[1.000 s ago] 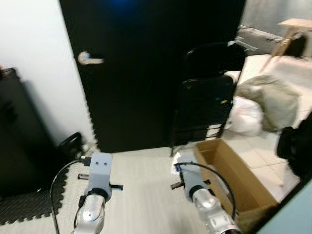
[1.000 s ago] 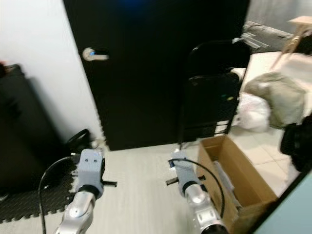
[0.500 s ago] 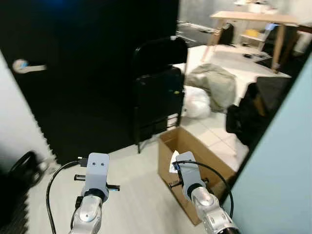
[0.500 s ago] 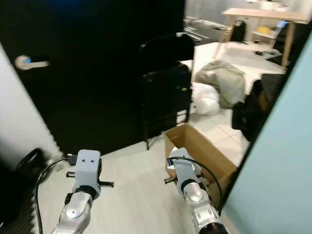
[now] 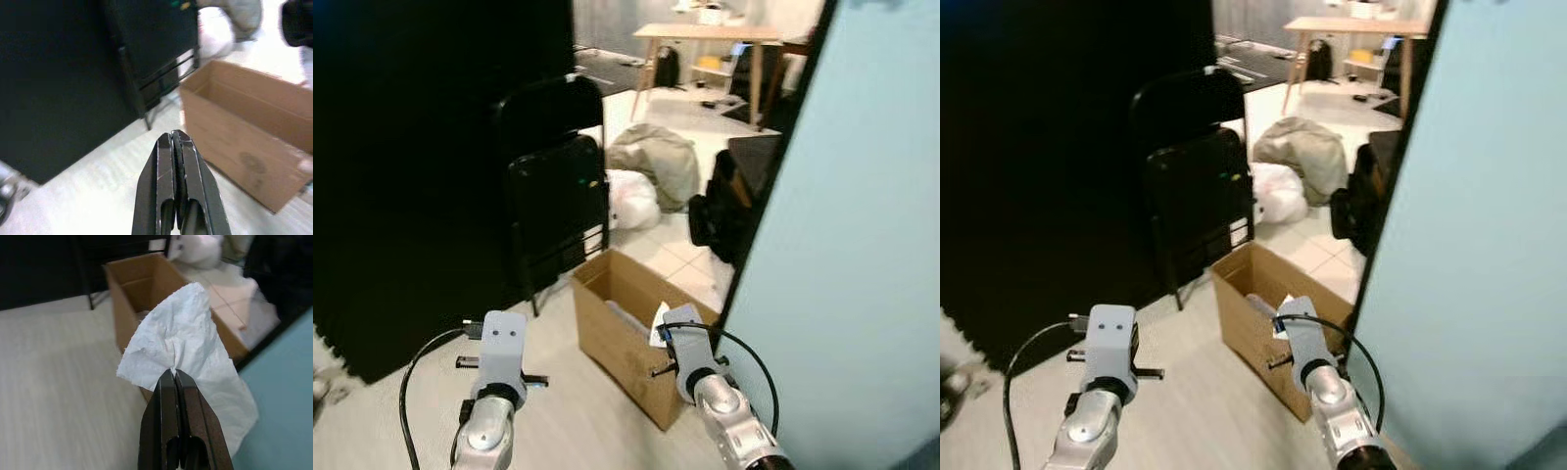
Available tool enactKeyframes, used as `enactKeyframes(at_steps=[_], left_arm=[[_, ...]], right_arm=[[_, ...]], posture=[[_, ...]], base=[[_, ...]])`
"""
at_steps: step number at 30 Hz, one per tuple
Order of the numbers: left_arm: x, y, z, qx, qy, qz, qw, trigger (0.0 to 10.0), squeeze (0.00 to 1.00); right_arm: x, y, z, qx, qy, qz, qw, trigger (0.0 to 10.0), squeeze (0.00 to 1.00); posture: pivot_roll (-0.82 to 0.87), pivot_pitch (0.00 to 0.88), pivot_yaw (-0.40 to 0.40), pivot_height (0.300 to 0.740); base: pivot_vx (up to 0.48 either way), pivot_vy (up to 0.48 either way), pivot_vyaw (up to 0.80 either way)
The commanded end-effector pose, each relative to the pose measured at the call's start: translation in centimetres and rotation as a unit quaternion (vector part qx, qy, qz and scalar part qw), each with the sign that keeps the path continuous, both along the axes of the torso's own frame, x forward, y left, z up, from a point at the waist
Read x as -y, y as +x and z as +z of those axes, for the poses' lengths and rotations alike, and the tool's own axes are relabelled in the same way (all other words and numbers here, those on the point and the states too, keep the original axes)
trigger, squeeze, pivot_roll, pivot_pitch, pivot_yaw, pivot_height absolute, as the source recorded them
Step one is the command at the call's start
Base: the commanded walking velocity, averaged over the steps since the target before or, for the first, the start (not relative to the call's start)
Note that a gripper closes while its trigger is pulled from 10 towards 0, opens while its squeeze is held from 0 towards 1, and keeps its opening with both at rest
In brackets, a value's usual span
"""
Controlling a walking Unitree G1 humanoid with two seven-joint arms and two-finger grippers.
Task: Clean up the room
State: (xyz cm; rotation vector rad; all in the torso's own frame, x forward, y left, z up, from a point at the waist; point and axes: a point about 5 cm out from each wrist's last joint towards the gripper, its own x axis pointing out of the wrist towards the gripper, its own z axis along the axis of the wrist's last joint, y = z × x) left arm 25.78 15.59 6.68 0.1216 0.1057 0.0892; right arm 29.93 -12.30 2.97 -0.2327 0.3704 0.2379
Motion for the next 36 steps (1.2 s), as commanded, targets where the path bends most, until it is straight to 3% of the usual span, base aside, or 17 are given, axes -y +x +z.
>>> enactKeyframes(at_steps=[1, 12, 19, 31, 36], left_arm=[[-0.2, -0.2, -0.1, -0.005, 0.001, 0.004, 1.000, 10.0, 0.00], [-0.5, -0.7, -0.6, -0.016, -0.003, 0.008, 1.000, 10.0, 0.00], [-0.8, -1.1, -0.9, -0.027, -0.008, 0.028, 0.999, 10.0, 0.00], [-0.9, -1.4, -0.5, -0.007, -0.013, 0.035, 0.999, 10.0, 0.00], [-0.6, -1.4, -0.2, 0.001, -0.020, 0.027, 0.999, 10.0, 0.00]], right_arm=[[-0.1, 0.0, -0.2, -0.004, -0.001, 0.003, 1.000, 10.0, 0.00], [-0.5, 0.0, -0.2, -0.003, -0.002, 0.021, 1.000, 10.0, 0.00], [-1.3, -0.2, -0.4, -0.009, -0.004, 0.052, 0.999, 10.0, 0.00], [-2.1, -0.3, -0.6, -0.017, 0.003, 0.079, 0.997, 10.0, 0.00], [-2.2, -0.3, -0.6, -0.018, 0.004, 0.085, 0.996, 10.0, 0.00]], posture=[[0.04, 0.000, 0.013, 0.740], [0.04, 0.000, 0.008, 0.740], [0.05, 0.000, 0.005, 0.740], [0.06, 0.000, -0.009, 0.740], [0.06, 0.000, -0.008, 0.740]], base=[[0.000, 0.000, -0.80], [0.000, 0.000, -0.74], [0.000, 0.000, 0.00], [0.000, 0.000, 0.00], [0.333, 0.000, 0.00]])
